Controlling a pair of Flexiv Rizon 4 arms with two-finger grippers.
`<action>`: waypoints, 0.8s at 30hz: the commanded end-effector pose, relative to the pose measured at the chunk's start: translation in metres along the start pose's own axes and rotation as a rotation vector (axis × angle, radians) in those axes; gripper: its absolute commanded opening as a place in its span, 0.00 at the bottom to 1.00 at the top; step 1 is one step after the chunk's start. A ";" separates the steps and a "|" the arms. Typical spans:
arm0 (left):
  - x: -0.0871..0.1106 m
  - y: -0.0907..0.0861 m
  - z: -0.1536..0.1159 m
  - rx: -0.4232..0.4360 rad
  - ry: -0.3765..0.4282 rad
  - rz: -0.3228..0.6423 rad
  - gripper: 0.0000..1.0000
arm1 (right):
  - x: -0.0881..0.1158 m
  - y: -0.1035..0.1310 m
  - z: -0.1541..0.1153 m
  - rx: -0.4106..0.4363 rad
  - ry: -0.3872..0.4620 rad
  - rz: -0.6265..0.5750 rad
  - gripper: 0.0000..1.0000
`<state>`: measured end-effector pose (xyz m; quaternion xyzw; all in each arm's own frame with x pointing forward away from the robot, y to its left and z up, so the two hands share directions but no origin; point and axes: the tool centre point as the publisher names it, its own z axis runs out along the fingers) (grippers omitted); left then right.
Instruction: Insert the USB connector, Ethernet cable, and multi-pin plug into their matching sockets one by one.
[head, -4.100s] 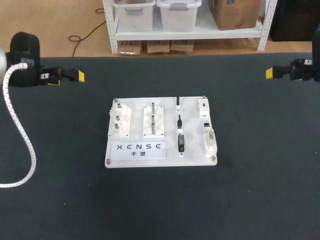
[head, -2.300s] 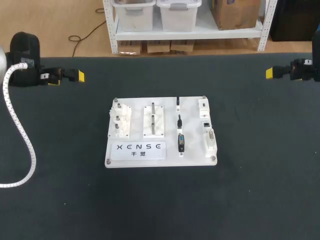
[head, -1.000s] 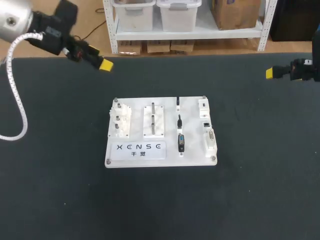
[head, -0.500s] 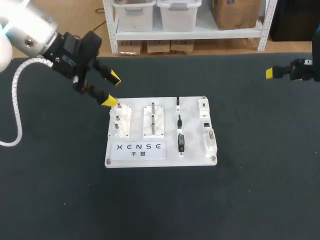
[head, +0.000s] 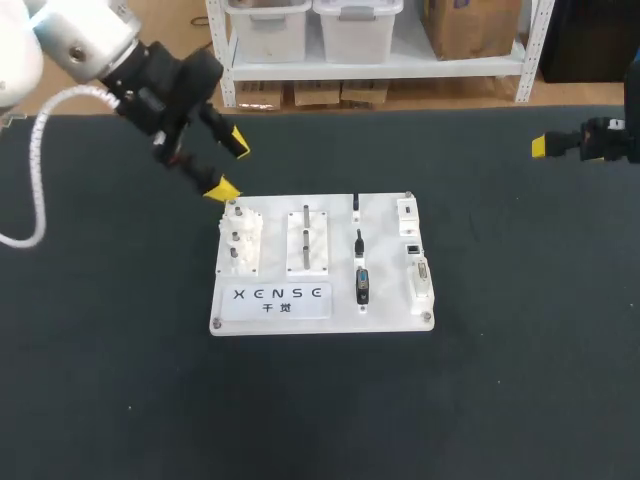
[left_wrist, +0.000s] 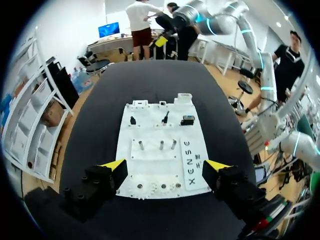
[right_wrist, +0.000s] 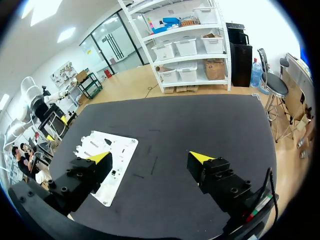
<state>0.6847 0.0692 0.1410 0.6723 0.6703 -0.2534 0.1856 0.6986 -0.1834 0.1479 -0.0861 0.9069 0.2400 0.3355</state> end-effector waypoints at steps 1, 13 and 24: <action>-0.001 -0.002 0.015 -0.033 -0.033 -0.031 1.00 | 0.000 0.001 0.000 0.003 0.000 0.000 1.00; -0.024 -0.003 0.048 -0.130 -0.035 -0.059 1.00 | 0.000 0.001 0.000 0.003 0.000 0.000 1.00; -0.038 0.007 0.073 -0.130 -0.043 -0.043 1.00 | 0.000 0.001 0.000 0.003 0.000 0.000 1.00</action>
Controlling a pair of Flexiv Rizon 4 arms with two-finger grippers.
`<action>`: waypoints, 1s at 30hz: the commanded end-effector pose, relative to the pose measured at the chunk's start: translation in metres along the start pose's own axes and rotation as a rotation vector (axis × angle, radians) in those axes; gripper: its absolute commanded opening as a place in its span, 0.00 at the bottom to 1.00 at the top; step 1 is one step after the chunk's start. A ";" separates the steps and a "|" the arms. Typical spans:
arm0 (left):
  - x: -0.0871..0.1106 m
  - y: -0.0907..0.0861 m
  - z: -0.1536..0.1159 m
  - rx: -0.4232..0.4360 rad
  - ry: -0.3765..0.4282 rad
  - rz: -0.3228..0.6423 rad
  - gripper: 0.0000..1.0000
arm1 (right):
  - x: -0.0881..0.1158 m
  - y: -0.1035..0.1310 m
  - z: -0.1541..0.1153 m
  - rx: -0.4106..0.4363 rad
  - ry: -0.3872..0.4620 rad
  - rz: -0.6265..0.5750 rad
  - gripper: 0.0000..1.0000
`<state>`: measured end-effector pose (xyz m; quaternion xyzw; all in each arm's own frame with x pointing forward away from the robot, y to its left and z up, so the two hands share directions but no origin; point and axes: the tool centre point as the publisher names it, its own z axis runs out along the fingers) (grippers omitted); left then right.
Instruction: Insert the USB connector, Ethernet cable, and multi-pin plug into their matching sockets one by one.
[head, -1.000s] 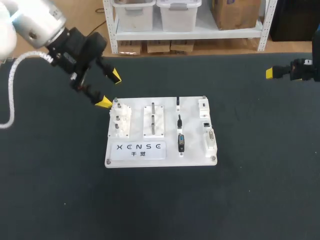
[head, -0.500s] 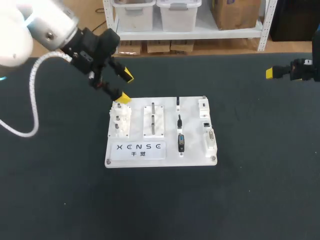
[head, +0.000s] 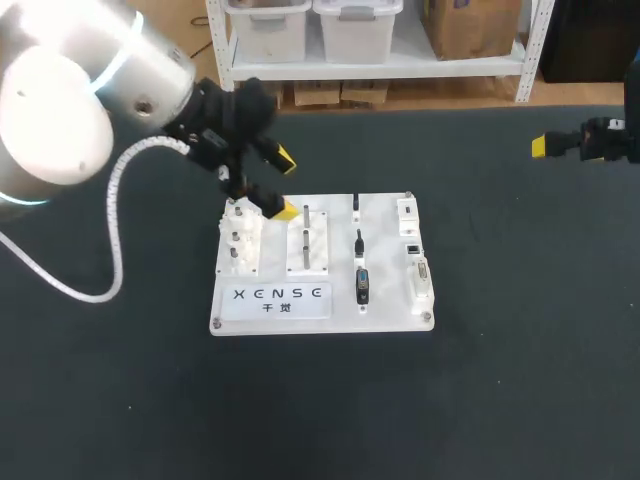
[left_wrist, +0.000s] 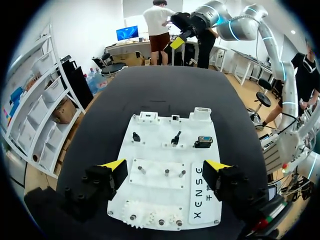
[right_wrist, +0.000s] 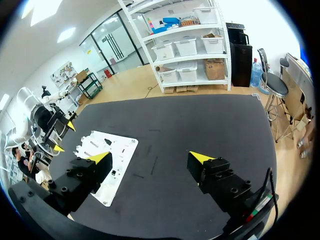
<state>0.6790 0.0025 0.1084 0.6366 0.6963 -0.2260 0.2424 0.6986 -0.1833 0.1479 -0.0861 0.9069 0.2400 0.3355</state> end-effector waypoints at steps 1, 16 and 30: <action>-0.004 0.007 0.009 0.010 0.003 0.002 1.00 | 0.000 0.000 0.000 0.003 0.000 0.000 1.00; -0.020 0.003 0.025 0.057 -0.046 0.076 1.00 | 0.000 0.000 0.000 0.003 0.000 0.000 1.00; -0.016 0.000 0.029 0.059 0.041 0.056 1.00 | 0.000 0.000 0.000 0.003 0.000 0.000 1.00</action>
